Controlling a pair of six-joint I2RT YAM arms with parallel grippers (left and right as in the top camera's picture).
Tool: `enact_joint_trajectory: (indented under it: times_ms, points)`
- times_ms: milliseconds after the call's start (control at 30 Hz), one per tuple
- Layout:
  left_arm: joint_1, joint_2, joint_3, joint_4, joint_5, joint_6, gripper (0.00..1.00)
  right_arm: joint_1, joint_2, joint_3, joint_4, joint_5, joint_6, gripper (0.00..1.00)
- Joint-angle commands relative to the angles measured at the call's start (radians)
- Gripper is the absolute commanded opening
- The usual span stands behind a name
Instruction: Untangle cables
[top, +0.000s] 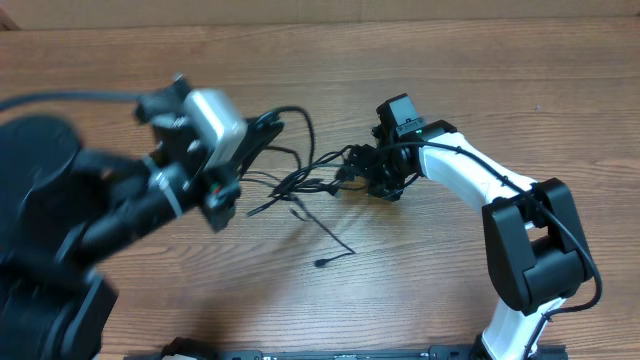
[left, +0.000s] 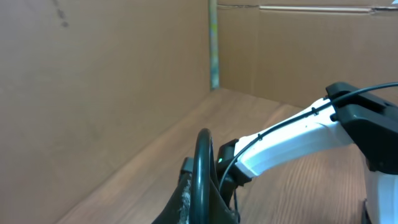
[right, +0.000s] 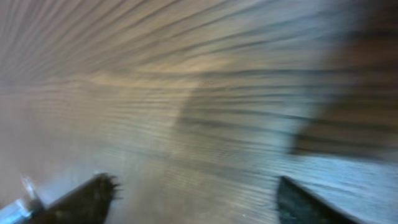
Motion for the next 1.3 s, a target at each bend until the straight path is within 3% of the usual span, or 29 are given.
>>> enact_joint_trajectory:
  times_ms: [0,233,433,633,933,1133,1267]
  points:
    - [0.006,-0.029,0.022,-0.038,-0.055,0.056,0.04,-0.072,-0.029,0.016,0.006,-0.27,-0.2,0.95]
    - [0.006,-0.018,0.022,-0.172,0.036,0.229,0.04,-0.235,-0.029,0.019,-0.026,-0.571,-0.324,1.0]
    - [0.006,0.023,0.022,-0.241,0.059,0.317,0.04,-0.247,-0.029,0.019,-0.172,-0.721,-0.522,1.0]
    - [0.005,0.111,0.022,-0.237,0.08,0.359,0.04,-0.163,-0.029,0.019,-0.369,-0.718,-0.711,1.0]
    - [0.005,0.184,0.022,-0.232,0.108,0.383,0.04,-0.014,-0.029,0.018,-0.428,-0.668,-0.711,1.0]
    - [0.006,0.179,0.022,-0.185,0.063,0.38,0.04,0.048,-0.029,0.018,-0.471,-0.47,-0.71,1.0]
    - [0.006,0.166,0.022,-0.135,0.062,0.338,0.04,0.06,-0.029,0.018,-0.487,-0.442,-0.711,1.0]
